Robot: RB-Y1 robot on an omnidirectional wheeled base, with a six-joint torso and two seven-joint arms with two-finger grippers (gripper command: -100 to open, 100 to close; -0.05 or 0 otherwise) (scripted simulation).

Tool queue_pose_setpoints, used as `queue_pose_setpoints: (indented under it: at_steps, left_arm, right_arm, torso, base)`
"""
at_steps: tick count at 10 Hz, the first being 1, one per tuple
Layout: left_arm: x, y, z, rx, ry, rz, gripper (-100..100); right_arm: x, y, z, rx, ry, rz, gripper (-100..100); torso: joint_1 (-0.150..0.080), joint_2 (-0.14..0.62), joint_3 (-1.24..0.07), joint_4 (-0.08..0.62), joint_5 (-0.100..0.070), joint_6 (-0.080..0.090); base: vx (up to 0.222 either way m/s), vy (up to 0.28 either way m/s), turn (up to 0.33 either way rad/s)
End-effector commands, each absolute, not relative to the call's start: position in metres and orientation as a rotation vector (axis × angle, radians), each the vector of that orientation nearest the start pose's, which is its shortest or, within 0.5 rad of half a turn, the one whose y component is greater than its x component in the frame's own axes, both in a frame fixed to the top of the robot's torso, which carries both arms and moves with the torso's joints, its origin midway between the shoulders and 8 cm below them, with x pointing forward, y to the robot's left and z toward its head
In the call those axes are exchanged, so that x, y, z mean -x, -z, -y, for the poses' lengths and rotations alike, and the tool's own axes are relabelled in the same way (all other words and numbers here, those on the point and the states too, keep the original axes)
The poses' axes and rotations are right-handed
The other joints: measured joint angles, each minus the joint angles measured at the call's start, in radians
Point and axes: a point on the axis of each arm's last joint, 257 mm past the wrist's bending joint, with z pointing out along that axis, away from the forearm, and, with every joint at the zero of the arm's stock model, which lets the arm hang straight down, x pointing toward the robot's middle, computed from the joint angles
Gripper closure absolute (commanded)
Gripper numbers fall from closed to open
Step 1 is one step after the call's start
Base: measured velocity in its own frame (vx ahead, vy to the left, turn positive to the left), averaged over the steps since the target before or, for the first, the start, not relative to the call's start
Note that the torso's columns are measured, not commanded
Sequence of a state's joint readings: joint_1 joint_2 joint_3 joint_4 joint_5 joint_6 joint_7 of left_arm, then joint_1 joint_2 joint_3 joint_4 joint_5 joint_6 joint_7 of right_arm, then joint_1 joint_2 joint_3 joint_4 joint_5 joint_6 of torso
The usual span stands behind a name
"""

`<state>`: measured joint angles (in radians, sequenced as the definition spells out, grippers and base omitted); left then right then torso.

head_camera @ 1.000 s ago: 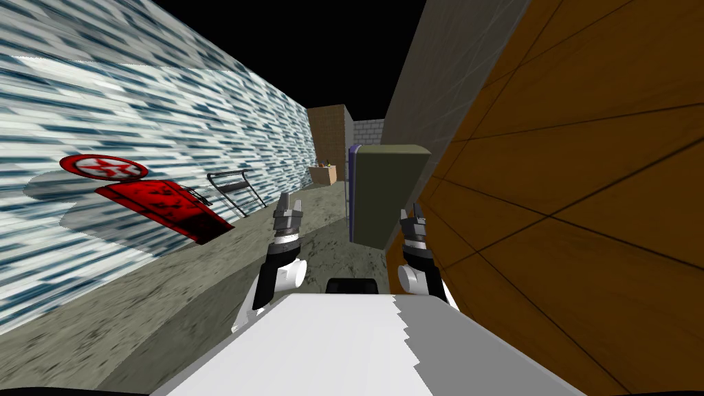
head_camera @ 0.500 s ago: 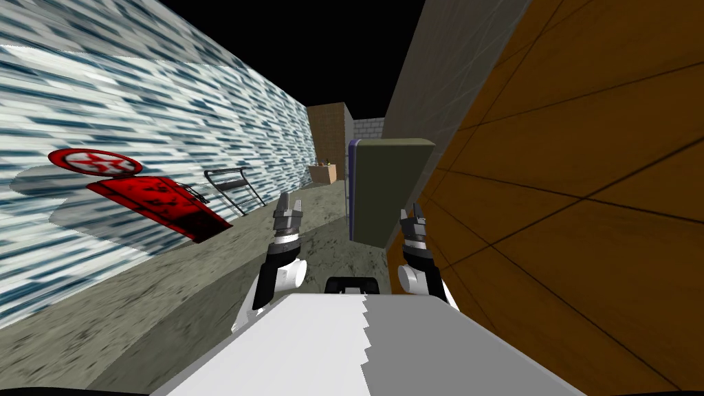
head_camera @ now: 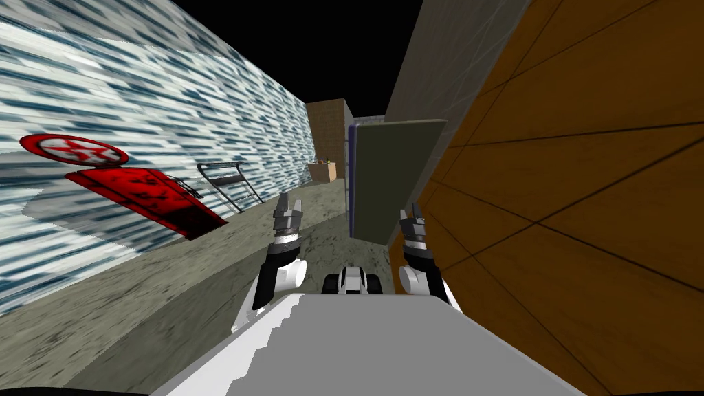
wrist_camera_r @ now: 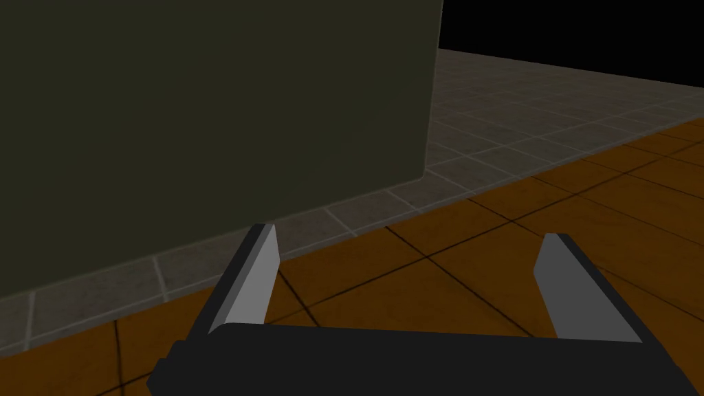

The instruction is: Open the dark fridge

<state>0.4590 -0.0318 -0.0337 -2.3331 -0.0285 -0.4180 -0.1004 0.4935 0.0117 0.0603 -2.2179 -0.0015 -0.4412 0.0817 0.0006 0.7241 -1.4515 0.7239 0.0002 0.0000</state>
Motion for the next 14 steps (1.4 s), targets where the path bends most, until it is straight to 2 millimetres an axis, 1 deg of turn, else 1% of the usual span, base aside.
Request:
queue_pose_setpoints:
  at_steps: [1, 4, 5, 6, 7, 8, 9, 10, 11, 12, 13, 14]
  left_arm:
    - [-0.351, -0.046, -0.264, 0.623, 1.240, -0.621, 0]
    - [-0.351, -0.046, -0.264, 0.623, 1.240, -0.621, 0]
    - [-0.351, -0.046, -0.264, 0.623, 1.240, -0.621, 0]
    - [-0.351, -0.046, -0.264, 0.623, 1.240, -0.621, 0]
    - [-0.351, -0.046, -0.264, 0.623, 1.240, -0.621, 0]
    - [-0.351, -0.046, -0.264, 0.623, 1.240, -0.621, 0]
    - [-0.351, -0.046, -0.264, 0.623, 1.240, -0.621, 0]
    - [-0.351, -0.046, -0.264, 0.623, 1.240, -0.621, 0]
    - [-0.351, -0.046, -0.264, 0.623, 1.240, -0.621, 0]
    - [-0.351, -0.046, -0.264, 0.623, 1.240, -0.621, 0]
    - [-0.351, -0.046, -0.264, 0.623, 1.240, -0.621, 0]
    - [-0.351, -0.046, -0.264, 0.623, 1.240, -0.621, 0]
  right_arm:
    - [-0.374, 0.030, 0.254, -0.659, -1.194, -0.842, -100]
    - [-0.383, 0.061, 0.251, -0.577, -1.057, -1.018, -100]
    - [-0.383, 0.062, 0.249, -0.562, -1.043, -1.028, -100]
    - [-0.386, 0.074, 0.251, -0.539, -0.988, -1.085, -100]
    - [-0.386, 0.075, 0.250, -0.528, -0.977, -1.092, -100]
    - [-0.389, 0.089, 0.253, -0.501, -0.915, -1.151, -100]
    - [-0.389, 0.089, 0.252, -0.492, -0.905, -1.156, -100]
    - [-0.391, 0.104, 0.256, -0.468, -0.841, -1.212, -100]
    - [-0.392, 0.104, 0.255, -0.454, -0.827, -1.219, -100]
    - [-0.393, 0.119, 0.261, -0.432, -0.761, -1.273, -100]
    - [-0.393, 0.120, 0.260, -0.414, -0.744, -1.281, -100]
    - [-0.395, 0.134, 0.268, -0.396, -0.677, -1.331, -100]
  torso:
    - [0.001, 0.008, -0.020, 0.009, 0.000, 0.000]
    - [0.002, 0.011, -0.026, 0.013, 0.000, 0.000]
    - [0.001, 0.012, -0.026, 0.013, 0.000, 0.000]
    - [-0.002, 0.015, -0.024, 0.014, 0.000, 0.000]
    - [-0.003, 0.016, -0.023, 0.015, -0.001, 0.000]
    - [-0.003, 0.017, -0.023, 0.015, -0.001, 0.000]
    - [-0.001, 0.015, -0.024, 0.014, 0.000, 0.000]
    - [0.000, 0.014, -0.024, 0.014, 0.000, 0.000]
    - [0.001, 0.012, -0.025, 0.014, 0.000, 0.000]
    - [0.000, 0.013, -0.025, 0.014, 0.000, 0.000]
    - [0.000, 0.011, -0.026, 0.013, 0.000, 0.000]
    - [0.000, 0.014, -0.025, 0.014, 0.000, 0.000]
  base:
    - [0.080, 0.051, -0.004]
    - [0.129, 0.098, -0.007]
    - [0.103, 0.070, -0.006]
    - [0.088, 0.060, -0.001]
    - [0.066, 0.043, -0.002]
    - [0.077, 0.046, -0.005]
    - [0.071, 0.054, -0.005]
    - [0.091, 0.073, -0.006]
    - [0.088, 0.064, -0.004]
    - [0.132, 0.071, -0.002]
    - [0.102, 0.076, -0.002]
    - [0.122, 0.090, -0.003]
